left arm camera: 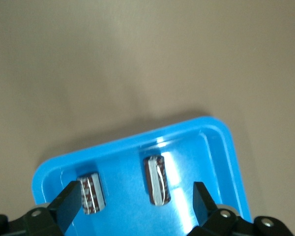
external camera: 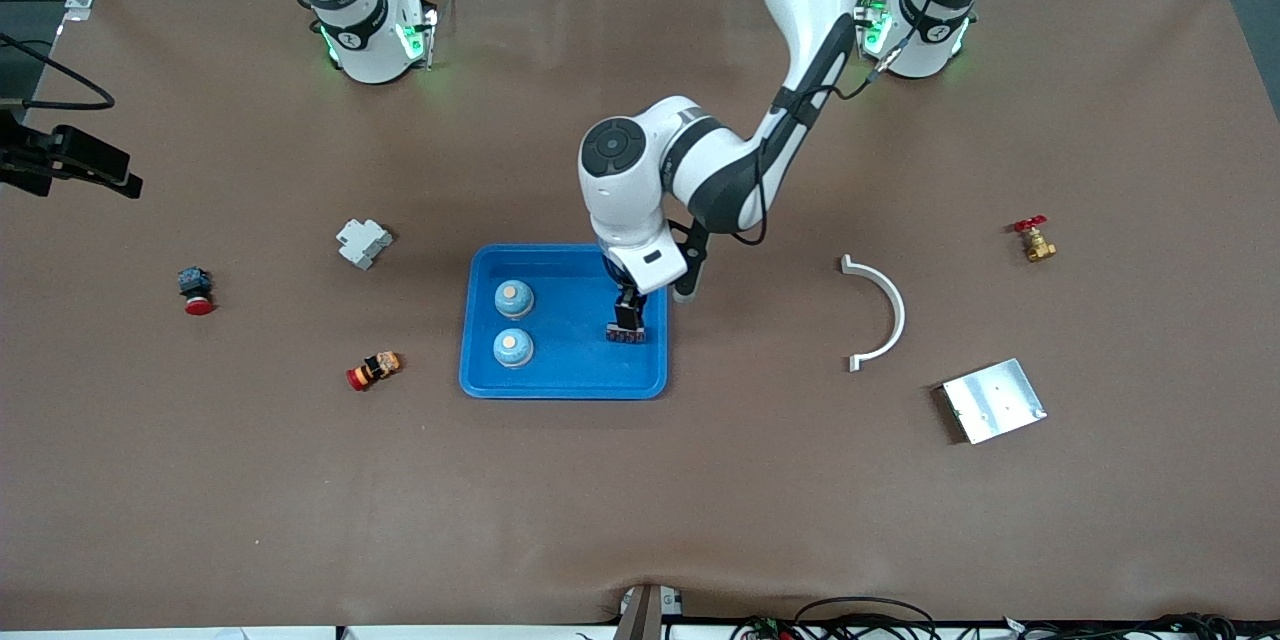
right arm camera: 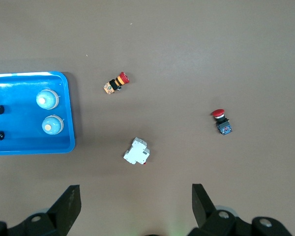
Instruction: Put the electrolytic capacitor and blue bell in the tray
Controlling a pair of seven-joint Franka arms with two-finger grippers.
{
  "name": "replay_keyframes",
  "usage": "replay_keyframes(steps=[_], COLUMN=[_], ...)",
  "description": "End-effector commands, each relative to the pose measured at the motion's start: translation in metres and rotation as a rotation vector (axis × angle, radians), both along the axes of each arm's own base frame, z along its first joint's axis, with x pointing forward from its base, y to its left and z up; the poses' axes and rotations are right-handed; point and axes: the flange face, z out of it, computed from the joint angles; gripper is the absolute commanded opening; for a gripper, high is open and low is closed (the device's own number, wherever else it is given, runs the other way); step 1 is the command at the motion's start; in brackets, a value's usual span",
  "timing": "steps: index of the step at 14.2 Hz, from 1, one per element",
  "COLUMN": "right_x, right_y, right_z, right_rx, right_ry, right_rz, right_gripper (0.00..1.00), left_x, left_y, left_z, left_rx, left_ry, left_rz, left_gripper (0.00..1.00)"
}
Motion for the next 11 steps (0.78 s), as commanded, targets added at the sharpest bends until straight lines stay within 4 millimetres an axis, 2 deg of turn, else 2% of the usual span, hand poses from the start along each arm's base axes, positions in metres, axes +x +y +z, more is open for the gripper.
replay_keyframes(steps=[1,6,11], right_x=[-0.004,-0.004,-0.004], right_y=[-0.002,-0.002,-0.001], right_z=[0.005,0.005,0.005], right_rx=[0.016,0.016,0.018], right_ry=[-0.008,-0.008,-0.007], right_rz=[-0.002,-0.002,-0.001], right_gripper=[1.00,1.00,1.00], left_x=[0.005,0.011,0.029], left_y=[0.011,0.042,0.081], left_z=[0.017,0.054,0.092], left_rx=[-0.004,0.069,0.104], left_ry=[0.021,0.076,0.119], left_rz=[-0.037,-0.236,-0.389], left_gripper=[1.00,1.00,1.00])
